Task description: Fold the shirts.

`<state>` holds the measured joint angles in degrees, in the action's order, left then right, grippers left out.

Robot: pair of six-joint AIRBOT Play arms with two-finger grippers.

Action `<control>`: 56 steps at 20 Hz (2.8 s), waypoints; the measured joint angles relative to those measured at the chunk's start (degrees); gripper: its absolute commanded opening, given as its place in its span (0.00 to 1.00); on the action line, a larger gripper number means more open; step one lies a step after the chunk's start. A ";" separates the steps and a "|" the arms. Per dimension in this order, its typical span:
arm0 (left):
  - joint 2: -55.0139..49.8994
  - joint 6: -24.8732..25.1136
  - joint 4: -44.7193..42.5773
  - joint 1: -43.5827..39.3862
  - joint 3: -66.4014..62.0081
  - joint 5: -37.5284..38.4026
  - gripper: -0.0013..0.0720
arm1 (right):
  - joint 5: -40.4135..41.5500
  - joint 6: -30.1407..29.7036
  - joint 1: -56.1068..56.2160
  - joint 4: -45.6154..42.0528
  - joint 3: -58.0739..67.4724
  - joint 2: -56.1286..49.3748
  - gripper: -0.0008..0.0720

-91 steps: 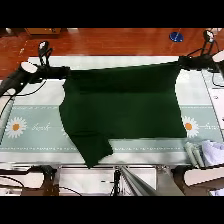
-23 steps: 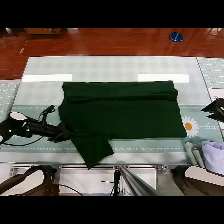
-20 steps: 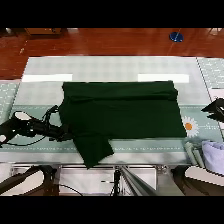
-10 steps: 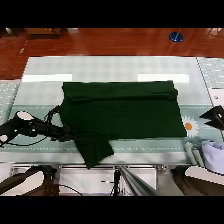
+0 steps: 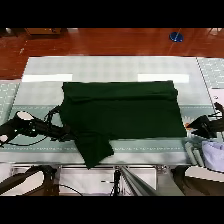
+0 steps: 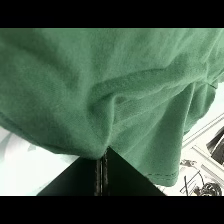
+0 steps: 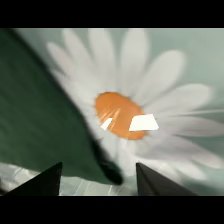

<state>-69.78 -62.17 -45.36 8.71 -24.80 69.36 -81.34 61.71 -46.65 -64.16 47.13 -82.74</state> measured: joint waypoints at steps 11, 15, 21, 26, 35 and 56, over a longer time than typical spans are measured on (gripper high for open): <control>0.02 0.04 0.02 2.99 -0.13 -0.28 0.04 | 3.98 1.36 9.20 -0.09 -1.86 -0.85 0.05; 1.11 1.44 3.80 4.61 -2.34 3.04 0.04 | 0.83 -0.59 9.57 4.42 -1.90 4.24 0.05; 4.94 2.54 12.57 5.07 -11.50 7.02 0.04 | 3.08 -2.95 9.66 20.02 -1.88 14.23 0.05; 5.53 2.25 14.43 5.16 -18.38 3.93 0.04 | 7.30 -3.19 10.34 27.89 -0.66 16.70 0.05; -4.90 1.55 14.95 5.11 -30.58 -4.72 0.04 | 24.96 -1.60 21.09 29.86 8.04 11.67 0.05; -33.44 0.94 14.99 0.63 -53.37 -8.81 0.05 | 48.00 0.90 29.53 26.32 13.44 -7.48 0.05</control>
<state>-103.22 -61.23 -30.37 9.34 -78.17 60.55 -33.34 62.61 -17.12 -37.85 60.58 -90.21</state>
